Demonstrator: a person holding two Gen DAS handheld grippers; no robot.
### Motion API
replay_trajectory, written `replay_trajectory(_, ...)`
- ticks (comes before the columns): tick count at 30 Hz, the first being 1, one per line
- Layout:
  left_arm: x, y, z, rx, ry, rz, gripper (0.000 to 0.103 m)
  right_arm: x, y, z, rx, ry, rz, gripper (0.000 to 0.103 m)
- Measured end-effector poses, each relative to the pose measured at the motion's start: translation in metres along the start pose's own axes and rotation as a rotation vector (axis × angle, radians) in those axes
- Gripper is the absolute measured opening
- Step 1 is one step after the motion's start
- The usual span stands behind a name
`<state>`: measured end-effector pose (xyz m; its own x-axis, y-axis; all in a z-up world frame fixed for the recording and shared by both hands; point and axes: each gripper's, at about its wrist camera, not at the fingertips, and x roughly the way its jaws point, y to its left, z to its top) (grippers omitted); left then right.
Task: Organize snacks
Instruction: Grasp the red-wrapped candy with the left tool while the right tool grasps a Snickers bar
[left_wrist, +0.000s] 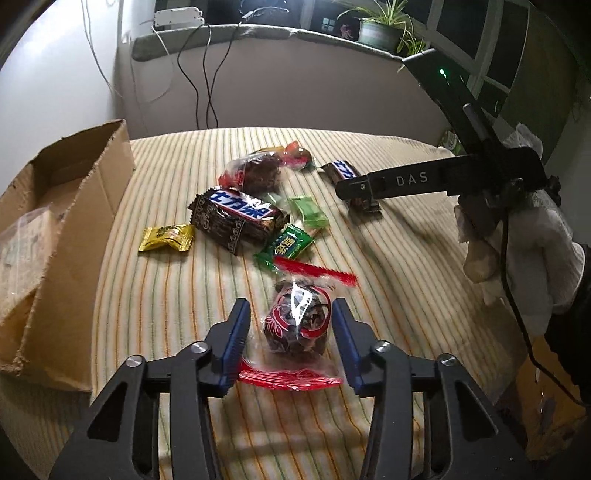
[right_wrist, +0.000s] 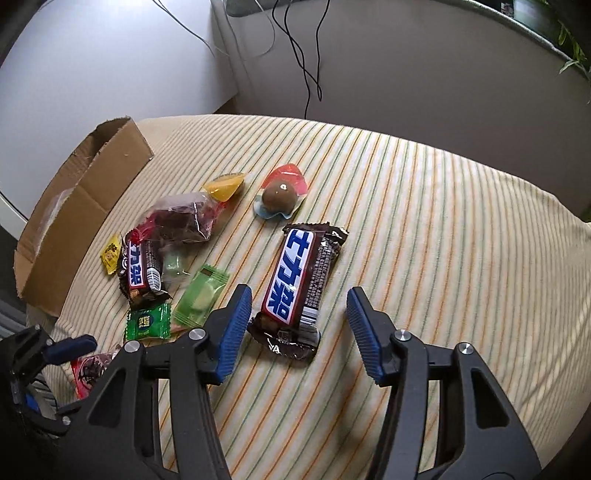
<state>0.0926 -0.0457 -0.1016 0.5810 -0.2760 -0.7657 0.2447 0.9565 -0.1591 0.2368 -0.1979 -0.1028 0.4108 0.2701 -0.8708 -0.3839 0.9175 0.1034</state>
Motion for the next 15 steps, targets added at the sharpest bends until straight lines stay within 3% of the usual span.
replay_trajectory(2,0.0007,0.0,-0.0005,0.001,-0.002,-0.007,0.035,0.0032,0.0011,0.0018,-0.002,0.005,-0.005,0.052)
replay_trajectory(6,0.0011,-0.0013,-0.0002,0.008,-0.005,-0.008,0.034,0.0077,0.0019,0.0055,-0.001,0.012,-0.011,0.048)
replay_trajectory(11,0.0002,-0.0008,-0.0013,0.004,-0.01,-0.011,0.034,0.009,0.0025,0.0073,-0.009,0.024,-0.015,0.033)
replay_trajectory(15,-0.0001,-0.0009,-0.0009,0.001,-0.018,-0.009,0.033,0.0105,0.0035,0.01,-0.008,0.03,-0.016,0.031)
